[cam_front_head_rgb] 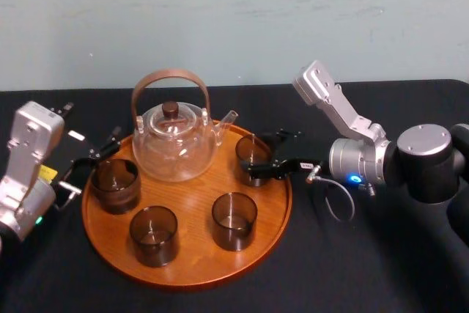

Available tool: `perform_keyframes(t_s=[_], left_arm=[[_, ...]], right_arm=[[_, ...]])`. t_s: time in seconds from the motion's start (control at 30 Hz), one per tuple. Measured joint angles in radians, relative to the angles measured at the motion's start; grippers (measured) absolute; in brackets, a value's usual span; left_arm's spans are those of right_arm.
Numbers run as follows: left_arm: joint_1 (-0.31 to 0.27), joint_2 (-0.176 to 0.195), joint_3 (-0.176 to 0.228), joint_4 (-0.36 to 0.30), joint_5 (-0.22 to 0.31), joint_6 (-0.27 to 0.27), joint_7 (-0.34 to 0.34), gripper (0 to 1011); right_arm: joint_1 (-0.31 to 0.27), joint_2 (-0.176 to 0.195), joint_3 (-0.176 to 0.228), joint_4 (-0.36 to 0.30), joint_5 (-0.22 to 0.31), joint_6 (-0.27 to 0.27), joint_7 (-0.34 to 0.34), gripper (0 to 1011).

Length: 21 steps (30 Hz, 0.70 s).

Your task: Pick up the glass from the table and place it on the tray.

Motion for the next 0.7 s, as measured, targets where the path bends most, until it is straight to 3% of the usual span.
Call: perform_keyframes(t_s=[0.7], left_arm=[[0.000, 0.000, 0.000, 0.000, 0.000, 0.000, 0.000, 1002]], right_arm=[[0.000, -0.004, 0.002, 0.010, -0.011, -0.001, -0.007, 900]])
